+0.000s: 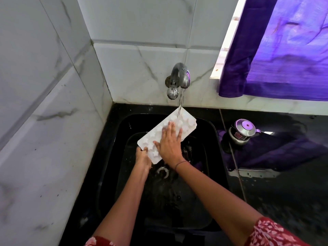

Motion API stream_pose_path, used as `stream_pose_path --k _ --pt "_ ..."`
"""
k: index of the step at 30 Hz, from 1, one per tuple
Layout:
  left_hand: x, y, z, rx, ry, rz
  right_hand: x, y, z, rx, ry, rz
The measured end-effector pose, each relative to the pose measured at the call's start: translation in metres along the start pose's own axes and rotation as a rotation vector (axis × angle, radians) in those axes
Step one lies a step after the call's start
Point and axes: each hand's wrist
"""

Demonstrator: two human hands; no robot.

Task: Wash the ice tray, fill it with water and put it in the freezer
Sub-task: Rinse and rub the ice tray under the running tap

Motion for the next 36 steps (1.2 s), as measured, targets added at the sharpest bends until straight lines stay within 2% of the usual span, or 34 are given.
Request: stream_pose_path --k 4,8,14,17,20,23,25,28,32,34,36 --pt "0.0 -0.003 0.0 -0.017 -0.011 -0.041 0.001 0.006 -0.009 0.187 0.151 0.083" --pt "-0.006 0.004 0.0 0.062 0.023 -0.093 -0.007 0.012 -0.013 0.538 0.003 0.184" --pt "-0.006 0.002 0.012 -0.018 -0.016 -0.07 -0.011 0.015 0.039 0.733 0.075 0.171" --pt "-0.004 -0.001 0.015 -0.007 -0.043 0.027 -0.007 0.016 0.072 0.673 0.124 0.104" --pt "-0.004 -0.003 0.015 -0.018 -0.09 0.035 0.001 0.013 0.097 0.662 0.149 0.062" --pt "-0.002 -0.005 0.014 -0.012 -0.12 0.071 0.014 0.006 0.124 0.499 0.089 0.091" --pt "-0.005 -0.004 0.015 -0.007 -0.12 0.06 0.016 0.002 0.135 0.457 0.1 0.091" --pt "-0.011 -0.004 0.016 -0.013 -0.097 0.038 0.017 -0.001 0.133 0.411 0.01 0.101" --pt "-0.012 -0.002 0.02 -0.008 -0.091 0.073 0.016 -0.004 0.131 0.14 -0.302 0.237" --pt "-0.009 -0.004 0.019 0.006 -0.08 0.086 0.013 -0.006 0.13 0.044 -0.311 0.189" --pt "-0.008 -0.006 0.015 0.006 -0.069 0.082 0.012 -0.009 0.121 0.037 -0.197 0.131"
Point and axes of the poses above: each hand's wrist, its own y-axis away from the middle knuckle, its own x-axis out of the back of the hand, z = x × y, and after that the axes turned 8 degrees about x, right-handed
